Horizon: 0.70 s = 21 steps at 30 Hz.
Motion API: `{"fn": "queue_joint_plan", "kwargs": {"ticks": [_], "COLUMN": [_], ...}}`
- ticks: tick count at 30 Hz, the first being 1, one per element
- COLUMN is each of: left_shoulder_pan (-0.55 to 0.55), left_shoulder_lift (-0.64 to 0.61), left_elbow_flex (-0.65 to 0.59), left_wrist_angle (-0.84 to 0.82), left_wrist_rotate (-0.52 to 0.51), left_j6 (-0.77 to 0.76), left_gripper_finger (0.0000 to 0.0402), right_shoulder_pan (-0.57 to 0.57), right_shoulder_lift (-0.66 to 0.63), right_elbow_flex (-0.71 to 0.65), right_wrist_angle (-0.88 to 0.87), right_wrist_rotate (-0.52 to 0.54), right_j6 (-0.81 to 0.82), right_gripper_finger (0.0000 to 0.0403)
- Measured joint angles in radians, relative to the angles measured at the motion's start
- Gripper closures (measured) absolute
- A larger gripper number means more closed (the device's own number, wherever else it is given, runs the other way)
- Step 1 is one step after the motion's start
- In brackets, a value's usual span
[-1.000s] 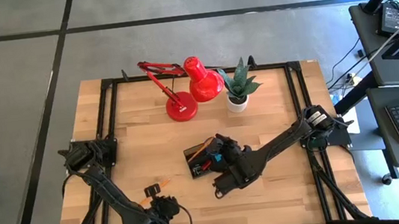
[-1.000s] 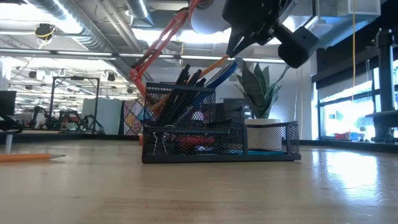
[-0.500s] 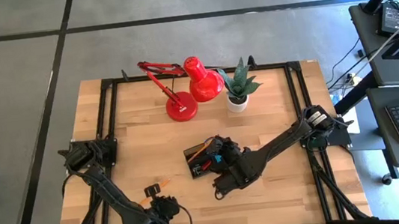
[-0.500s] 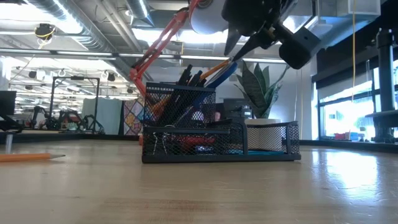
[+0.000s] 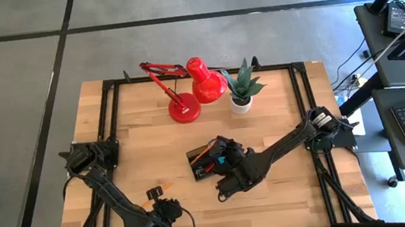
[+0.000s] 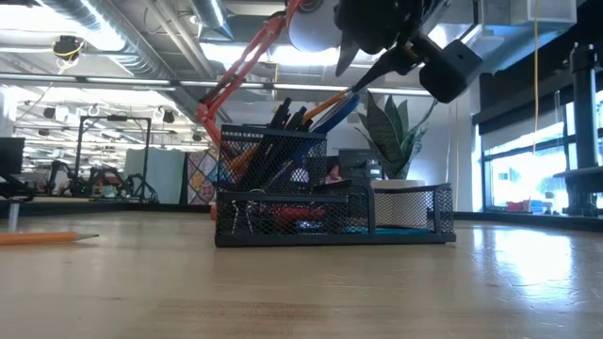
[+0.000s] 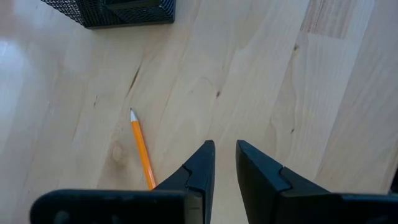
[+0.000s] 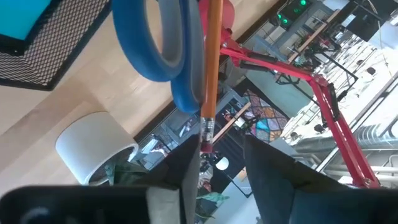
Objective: Pick and place office supplies into organizer
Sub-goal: Put the top yellow pencil into the black desk organizer, then put the yellow pencil into the black desk organizer
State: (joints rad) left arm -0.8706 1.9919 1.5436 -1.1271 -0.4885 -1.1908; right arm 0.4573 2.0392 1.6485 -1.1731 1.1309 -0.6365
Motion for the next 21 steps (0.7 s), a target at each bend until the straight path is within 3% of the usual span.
{"fn": "queue_joint_plan", "kwargs": {"ticks": [12,17,21], "left_shoulder_pan": [0.000,0.000,-0.002], "left_shoulder_lift": [0.000,0.000,0.000], "left_elbow_flex": [0.000,0.000,0.000], "left_wrist_angle": [0.000,0.000,0.000], "left_wrist_rotate": [0.000,0.001,0.013], "left_j6": [0.009,0.009,-0.014], "left_gripper_finger": [0.0343,0.0343,0.0343], "right_shoulder_pan": [0.023,0.037,0.062], "right_shoulder_lift": [0.000,0.000,0.000], "right_elbow_flex": [0.000,0.021,0.092], "right_wrist_angle": [0.002,-0.001,-0.052], "right_wrist_rotate": [0.011,0.047,0.010], "right_j6": [0.002,0.013,0.140], "right_gripper_finger": [0.0182,0.0170,0.0170]}}
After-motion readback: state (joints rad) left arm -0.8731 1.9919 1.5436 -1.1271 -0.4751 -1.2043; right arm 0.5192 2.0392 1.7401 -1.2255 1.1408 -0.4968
